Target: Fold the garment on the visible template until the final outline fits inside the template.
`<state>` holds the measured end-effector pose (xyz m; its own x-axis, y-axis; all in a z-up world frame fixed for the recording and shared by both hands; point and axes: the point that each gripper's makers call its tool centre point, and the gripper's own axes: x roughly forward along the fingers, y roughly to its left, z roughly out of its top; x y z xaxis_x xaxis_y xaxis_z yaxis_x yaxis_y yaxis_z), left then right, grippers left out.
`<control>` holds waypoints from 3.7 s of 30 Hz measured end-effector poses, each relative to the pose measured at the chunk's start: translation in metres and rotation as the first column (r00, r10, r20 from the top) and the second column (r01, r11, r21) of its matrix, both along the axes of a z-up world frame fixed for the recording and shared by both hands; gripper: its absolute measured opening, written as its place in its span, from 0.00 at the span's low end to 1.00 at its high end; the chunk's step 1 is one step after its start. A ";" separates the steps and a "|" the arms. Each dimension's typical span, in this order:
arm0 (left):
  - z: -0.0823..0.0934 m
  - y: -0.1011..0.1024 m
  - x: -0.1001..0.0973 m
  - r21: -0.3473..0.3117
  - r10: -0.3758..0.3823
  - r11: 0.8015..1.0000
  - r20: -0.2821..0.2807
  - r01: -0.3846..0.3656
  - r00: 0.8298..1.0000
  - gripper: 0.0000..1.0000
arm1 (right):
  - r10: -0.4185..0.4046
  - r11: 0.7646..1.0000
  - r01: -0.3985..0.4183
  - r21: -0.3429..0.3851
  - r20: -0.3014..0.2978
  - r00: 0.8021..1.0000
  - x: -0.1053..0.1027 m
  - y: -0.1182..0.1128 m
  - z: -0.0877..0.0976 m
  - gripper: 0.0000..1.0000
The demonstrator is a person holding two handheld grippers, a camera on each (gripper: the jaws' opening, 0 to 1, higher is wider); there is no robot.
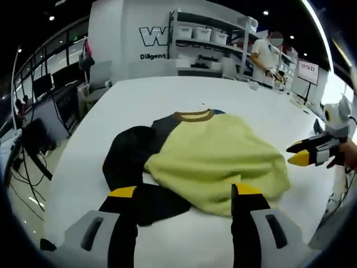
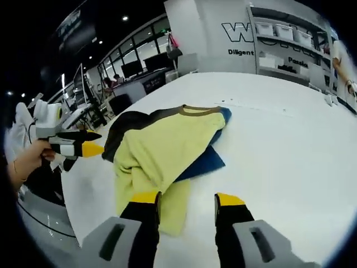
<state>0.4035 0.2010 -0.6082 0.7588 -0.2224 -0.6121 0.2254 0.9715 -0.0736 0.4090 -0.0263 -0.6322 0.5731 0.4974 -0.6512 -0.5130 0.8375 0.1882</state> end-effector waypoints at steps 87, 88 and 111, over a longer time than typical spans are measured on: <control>-0.015 0.010 -0.093 0.120 -0.231 0.957 -0.239 0.265 0.943 0.03 | -0.147 0.965 0.144 -0.217 0.004 0.989 -0.105 -0.032 -0.002 0.00; -0.016 0.012 -0.094 0.117 -0.227 0.958 -0.242 0.261 0.943 0.03 | -0.142 0.965 0.137 -0.222 -0.005 0.990 -0.109 -0.030 -0.005 0.00; -0.017 0.039 -0.080 0.098 -0.087 0.989 -0.181 0.106 0.980 0.43 | -0.208 0.973 0.205 -0.111 -0.016 0.978 -0.076 -0.045 0.006 0.20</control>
<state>0.3232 0.2403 -0.6252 0.6156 -0.2154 -0.7580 0.3114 0.9501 -0.0171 0.3326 -0.0709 -0.6265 0.6376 0.2962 -0.7112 -0.3231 0.9408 0.1022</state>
